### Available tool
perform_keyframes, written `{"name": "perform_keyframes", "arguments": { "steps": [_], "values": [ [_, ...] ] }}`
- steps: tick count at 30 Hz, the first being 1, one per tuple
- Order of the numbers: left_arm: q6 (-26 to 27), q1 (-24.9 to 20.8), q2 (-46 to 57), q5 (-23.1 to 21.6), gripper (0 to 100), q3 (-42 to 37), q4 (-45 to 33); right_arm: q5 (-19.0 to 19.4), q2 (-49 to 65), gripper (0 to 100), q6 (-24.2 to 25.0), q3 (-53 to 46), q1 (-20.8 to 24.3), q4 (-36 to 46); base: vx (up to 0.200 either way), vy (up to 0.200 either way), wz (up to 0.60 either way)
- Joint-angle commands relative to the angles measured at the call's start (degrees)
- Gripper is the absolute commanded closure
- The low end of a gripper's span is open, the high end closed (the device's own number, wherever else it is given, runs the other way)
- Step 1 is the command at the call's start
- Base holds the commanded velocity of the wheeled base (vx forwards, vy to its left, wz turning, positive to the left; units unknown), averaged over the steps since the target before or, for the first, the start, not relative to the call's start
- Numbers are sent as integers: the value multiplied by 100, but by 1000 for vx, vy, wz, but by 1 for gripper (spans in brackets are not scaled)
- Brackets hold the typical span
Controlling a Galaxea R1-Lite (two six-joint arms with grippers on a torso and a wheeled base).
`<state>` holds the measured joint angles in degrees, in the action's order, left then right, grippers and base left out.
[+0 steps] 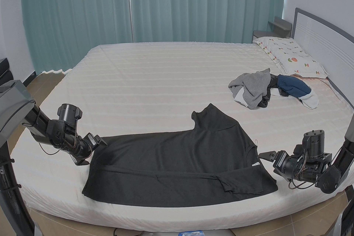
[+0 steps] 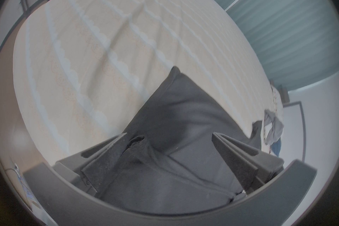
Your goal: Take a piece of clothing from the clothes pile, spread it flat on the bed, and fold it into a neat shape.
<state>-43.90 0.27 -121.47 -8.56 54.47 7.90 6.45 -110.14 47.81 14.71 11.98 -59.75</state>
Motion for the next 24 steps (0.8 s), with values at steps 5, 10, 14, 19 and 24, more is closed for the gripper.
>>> {"name": "perform_keyframes", "arguments": {
  "steps": [5, 10, 14, 19, 24],
  "values": [
    [57, -185, -79, -234, 0, -156, 1, 6, -139, 0, -9, 23, -3, -2, 0, 0, 0],
    [83, -247, -167, -225, 0, -129, 10, 6, -139, 0, -9, 14, -3, -28, 0, 0, 0],
    [92, -238, -167, -208, 0, -103, 1, -3, -130, 0, -9, 14, -12, -28, 0, 0, 0],
    [92, -229, -167, -173, 0, -59, 10, -3, -139, 0, -17, 23, -12, -28, 0, 0, 0],
    [259, -194, -167, -111, 0, -50, 1, -12, -130, 0, -26, 23, -21, -28, 0, 0, 0]
  ]
}}
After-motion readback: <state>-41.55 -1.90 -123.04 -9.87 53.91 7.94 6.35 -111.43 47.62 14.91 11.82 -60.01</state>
